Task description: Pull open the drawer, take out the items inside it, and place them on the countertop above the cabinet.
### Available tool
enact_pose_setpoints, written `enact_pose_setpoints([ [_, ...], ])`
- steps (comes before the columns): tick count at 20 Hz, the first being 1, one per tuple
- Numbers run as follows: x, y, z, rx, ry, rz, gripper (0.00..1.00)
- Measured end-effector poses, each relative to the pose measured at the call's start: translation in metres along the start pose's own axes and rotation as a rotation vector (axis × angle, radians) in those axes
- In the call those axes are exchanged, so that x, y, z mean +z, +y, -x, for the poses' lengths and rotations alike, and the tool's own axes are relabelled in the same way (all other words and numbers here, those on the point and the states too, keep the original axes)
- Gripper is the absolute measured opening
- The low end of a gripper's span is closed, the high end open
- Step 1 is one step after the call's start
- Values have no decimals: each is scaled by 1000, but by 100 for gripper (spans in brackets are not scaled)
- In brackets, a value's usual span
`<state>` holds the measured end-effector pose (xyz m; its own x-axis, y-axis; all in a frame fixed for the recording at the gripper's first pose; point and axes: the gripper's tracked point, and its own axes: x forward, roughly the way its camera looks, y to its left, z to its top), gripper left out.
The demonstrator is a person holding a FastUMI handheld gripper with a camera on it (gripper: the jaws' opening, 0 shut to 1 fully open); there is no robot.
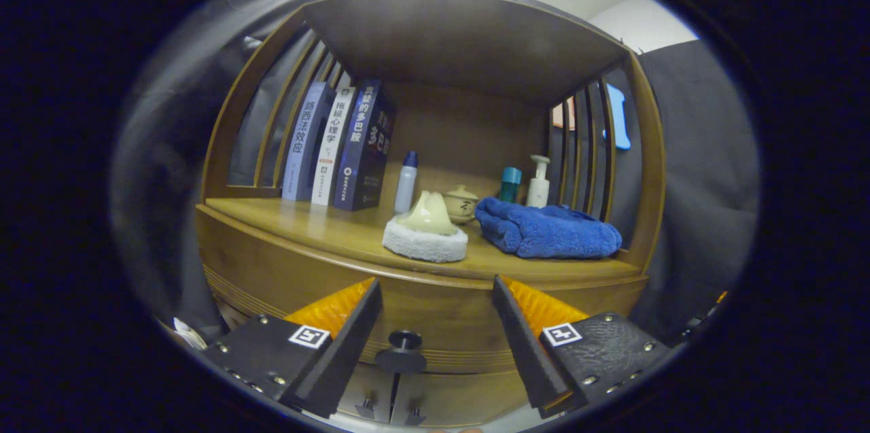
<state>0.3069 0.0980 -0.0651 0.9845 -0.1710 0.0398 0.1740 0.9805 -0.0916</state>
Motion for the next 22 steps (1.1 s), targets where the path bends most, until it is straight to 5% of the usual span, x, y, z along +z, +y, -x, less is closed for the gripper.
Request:
enact_pose_setpoints([
  [9, 53, -62, -2, 35, -87, -75, 98],
  [17, 79, -197, 7, 86, -102, -249, 98],
  [22, 60, -271, 39, 86, -101, -237, 100],
])
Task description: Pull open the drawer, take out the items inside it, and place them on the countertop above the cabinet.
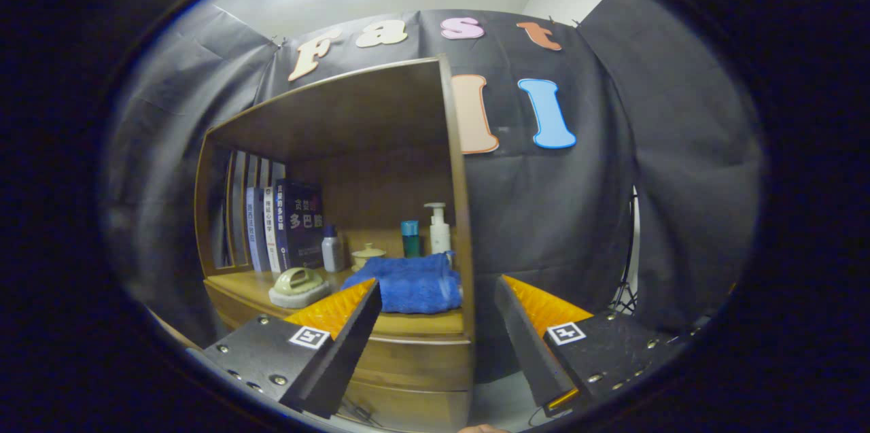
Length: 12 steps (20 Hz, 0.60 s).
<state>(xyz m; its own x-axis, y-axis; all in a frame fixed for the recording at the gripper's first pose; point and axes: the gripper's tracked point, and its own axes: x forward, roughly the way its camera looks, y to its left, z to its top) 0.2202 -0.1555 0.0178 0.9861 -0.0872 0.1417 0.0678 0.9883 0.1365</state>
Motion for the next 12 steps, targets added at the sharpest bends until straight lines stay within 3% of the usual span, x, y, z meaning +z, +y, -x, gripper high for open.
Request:
enact_pose_setpoints([
  [3, -6, -25, 27, 53, 8, 21, 100],
  [7, -23, -47, 58, 103, 64, -42, 100],
  [12, -38, -71, 91, 35, 104, -52, 100],
])
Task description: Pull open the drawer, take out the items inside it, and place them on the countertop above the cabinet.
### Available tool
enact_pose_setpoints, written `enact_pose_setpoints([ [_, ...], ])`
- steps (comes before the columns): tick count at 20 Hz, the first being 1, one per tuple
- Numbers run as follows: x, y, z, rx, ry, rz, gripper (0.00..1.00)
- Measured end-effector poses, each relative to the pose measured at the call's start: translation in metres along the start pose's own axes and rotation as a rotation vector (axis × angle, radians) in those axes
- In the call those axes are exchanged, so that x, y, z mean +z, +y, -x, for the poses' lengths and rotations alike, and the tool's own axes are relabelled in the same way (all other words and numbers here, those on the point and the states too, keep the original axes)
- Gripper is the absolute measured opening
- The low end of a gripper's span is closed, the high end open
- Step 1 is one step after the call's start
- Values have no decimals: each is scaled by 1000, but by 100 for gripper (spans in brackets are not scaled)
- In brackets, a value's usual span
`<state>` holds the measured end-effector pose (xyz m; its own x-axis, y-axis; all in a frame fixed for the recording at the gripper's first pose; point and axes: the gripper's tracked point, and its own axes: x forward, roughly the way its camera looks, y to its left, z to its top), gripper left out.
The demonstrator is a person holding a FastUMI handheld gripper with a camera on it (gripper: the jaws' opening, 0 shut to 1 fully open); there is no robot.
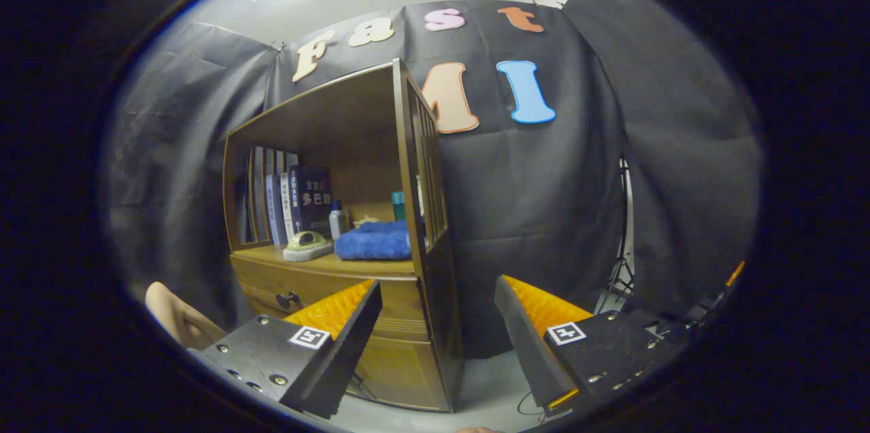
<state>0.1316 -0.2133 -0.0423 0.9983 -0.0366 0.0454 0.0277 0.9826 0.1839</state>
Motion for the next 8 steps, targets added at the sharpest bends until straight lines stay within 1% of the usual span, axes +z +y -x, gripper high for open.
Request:
enact_pose_setpoints([
  [2, -6, 0, 13, -15, -4, 22, 100],
  [4, -16, 6, 22, -13, 13, 39, 100],
  [8, -31, 4, 25, -23, 57, 84, 100],
])
